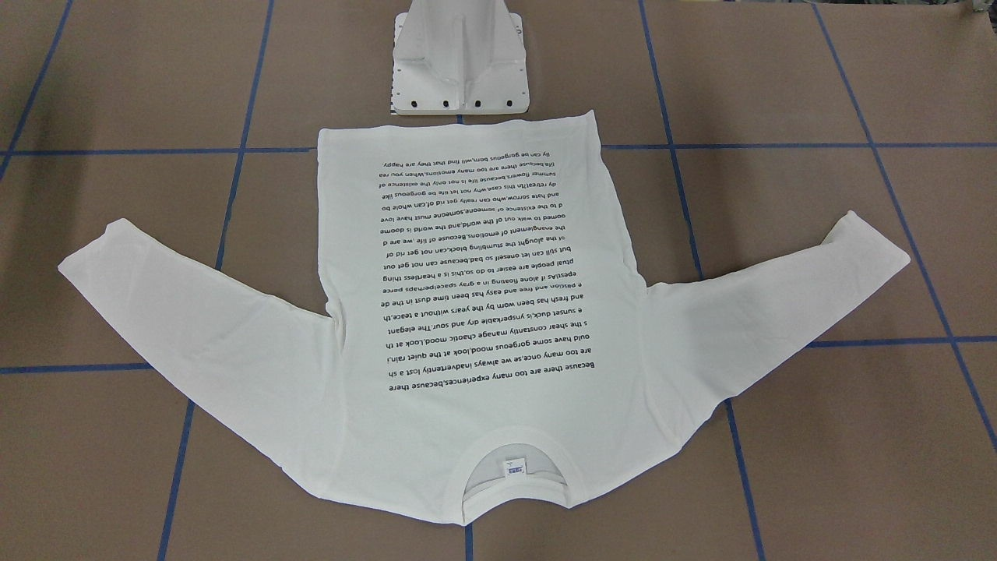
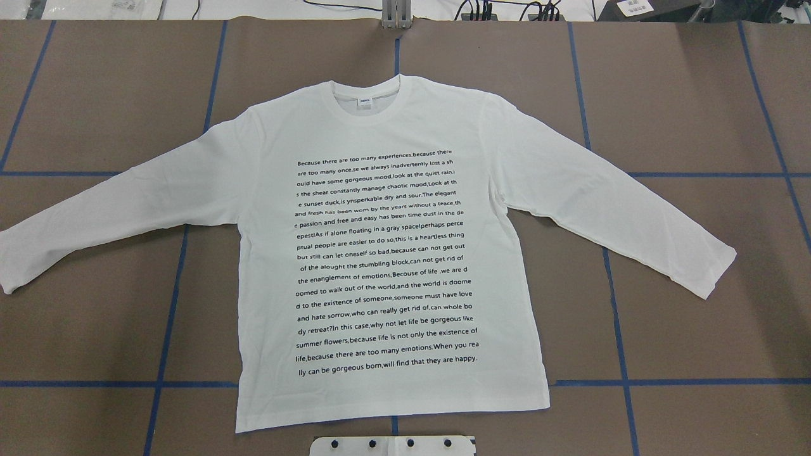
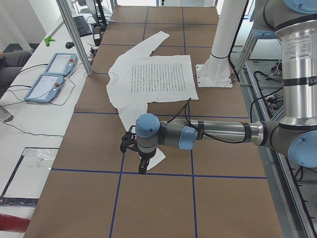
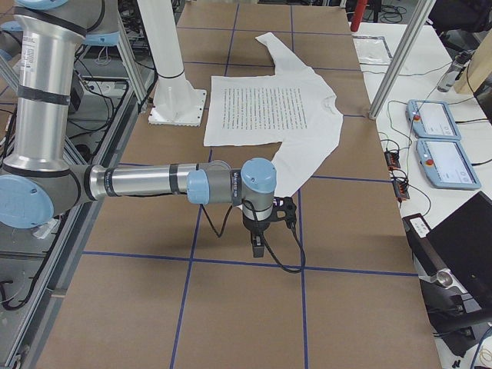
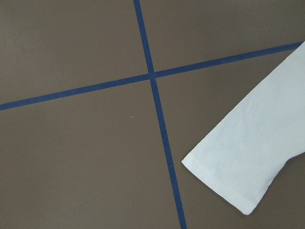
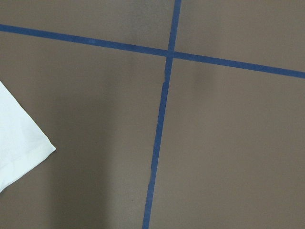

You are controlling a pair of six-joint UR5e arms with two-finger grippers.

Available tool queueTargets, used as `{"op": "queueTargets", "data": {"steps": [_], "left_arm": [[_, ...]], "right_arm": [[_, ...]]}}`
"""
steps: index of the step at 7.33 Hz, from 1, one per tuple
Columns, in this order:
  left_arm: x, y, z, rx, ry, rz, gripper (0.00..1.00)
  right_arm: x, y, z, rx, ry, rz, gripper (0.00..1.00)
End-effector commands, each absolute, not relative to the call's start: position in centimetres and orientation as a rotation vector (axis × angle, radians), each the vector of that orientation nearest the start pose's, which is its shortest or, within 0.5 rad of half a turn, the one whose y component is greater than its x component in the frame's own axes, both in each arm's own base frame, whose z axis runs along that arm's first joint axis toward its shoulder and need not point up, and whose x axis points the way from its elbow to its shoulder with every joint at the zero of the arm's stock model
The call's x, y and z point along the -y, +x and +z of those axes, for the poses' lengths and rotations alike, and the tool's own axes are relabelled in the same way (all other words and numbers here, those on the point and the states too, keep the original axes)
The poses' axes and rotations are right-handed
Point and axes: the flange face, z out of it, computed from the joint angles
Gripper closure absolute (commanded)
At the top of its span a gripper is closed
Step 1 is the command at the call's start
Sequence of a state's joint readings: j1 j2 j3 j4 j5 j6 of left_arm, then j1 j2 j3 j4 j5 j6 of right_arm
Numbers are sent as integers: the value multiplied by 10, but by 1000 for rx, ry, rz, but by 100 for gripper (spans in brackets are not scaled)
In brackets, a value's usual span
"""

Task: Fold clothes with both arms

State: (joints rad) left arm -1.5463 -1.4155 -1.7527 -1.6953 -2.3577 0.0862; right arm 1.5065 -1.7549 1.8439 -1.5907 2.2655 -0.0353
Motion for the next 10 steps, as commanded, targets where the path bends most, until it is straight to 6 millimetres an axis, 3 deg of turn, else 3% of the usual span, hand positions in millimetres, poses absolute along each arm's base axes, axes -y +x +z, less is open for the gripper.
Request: {"op": "queueTargets", "data": {"steps": [1,4,6,7,8,10], "left_arm": [[438,-52,618,-780,194,175,0],[433,-53,563,-765,295,213,0],[462,-52,526,-765,369,231,0],[488,-51,495,-761,431,247,0],[505,-53,471,-749,504,256,0],[504,-53,468,-743,543,270,0]], "right_arm": [[422,42,614,697,59,-121,0],[429,41,602,701,121,-150,0],[454,39,567,682,356,-229,0],[466,38,557,677,404,-239,0],[469,38,565,686,390,-236,0],[463,32,569,734,425,-263,0]]}}
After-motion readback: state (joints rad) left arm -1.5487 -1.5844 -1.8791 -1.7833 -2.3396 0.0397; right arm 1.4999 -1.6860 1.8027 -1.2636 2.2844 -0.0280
